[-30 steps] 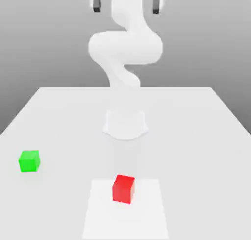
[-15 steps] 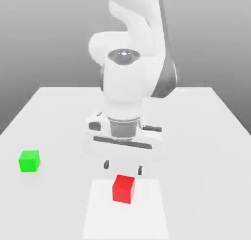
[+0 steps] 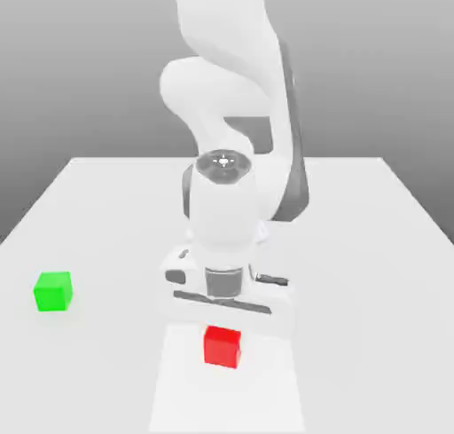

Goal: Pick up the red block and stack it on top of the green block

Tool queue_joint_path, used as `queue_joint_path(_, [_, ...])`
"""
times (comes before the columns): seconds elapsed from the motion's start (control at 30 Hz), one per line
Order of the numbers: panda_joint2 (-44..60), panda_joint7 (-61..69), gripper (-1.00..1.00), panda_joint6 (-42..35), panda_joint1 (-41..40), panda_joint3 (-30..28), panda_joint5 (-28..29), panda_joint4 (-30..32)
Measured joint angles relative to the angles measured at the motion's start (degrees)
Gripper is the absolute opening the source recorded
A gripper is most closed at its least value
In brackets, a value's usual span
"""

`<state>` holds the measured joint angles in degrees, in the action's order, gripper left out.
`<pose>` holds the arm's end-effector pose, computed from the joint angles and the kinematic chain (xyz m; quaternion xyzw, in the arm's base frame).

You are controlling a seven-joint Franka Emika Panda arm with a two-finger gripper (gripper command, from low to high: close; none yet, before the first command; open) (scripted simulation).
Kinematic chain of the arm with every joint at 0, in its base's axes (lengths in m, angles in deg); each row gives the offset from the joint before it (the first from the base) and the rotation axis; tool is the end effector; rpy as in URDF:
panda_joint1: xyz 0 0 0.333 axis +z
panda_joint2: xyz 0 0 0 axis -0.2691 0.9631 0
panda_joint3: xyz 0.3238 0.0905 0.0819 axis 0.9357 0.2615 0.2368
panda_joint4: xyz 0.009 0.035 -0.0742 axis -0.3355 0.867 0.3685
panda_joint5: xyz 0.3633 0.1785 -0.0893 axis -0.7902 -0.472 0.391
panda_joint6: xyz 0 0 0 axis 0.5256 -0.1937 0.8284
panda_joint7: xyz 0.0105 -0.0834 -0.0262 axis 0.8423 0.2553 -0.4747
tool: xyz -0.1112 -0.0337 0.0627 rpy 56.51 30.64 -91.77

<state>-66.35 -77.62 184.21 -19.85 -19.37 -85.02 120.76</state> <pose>0.3790 -0.0042 0.1413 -0.8632 0.5048 -0.0014 0.0013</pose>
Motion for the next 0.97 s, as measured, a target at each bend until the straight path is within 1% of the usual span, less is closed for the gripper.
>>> queue_joint_path(0.17, [-8.52,1.92,-1.0,-7.3,-0.44,1.08,-2.55,1.24])
queue_joint_path(0.23, [-11.08,2.26,-1.0,-9.7,0.45,-0.61,-2.61,1.52])
queue_joint_path(0.3, [-12.26,2.35,-1.0,-11.23,-6.21,-4.45,-1.8,1.23])
queue_joint_path(0.4, [-13.52,2.71,-1.0,-13.15,-14.06,-8.79,-0.7,0.54])
queue_joint_path(0.63, [-16.39,3.66,-1.0,-17.51,-28.85,-20.71,1.82,-1.2])
queue_joint_path(0.7, [-14.03,4.97,-1.0,-15.49,-30.16,-22.36,0.39,-1.48])
queue_joint_path(0.77, [-10.14,7.3,-1.0,-12.0,-30.12,-22.74,-2.78,-1.67])
queue_joint_path(0.83, [-5.88,10.4,-1.0,-8.21,-30.77,-20.94,-7.12,-1.89])
queue_joint_path(0.87, [-4.06,11.84,1.0,-6.6,-31.37,-19.83,-9.12,-2.0])
queue_joint_path(0.97, [-4.06,11.84,1.0,-6.6,-31.37,-19.83,-9.12,-2.0])
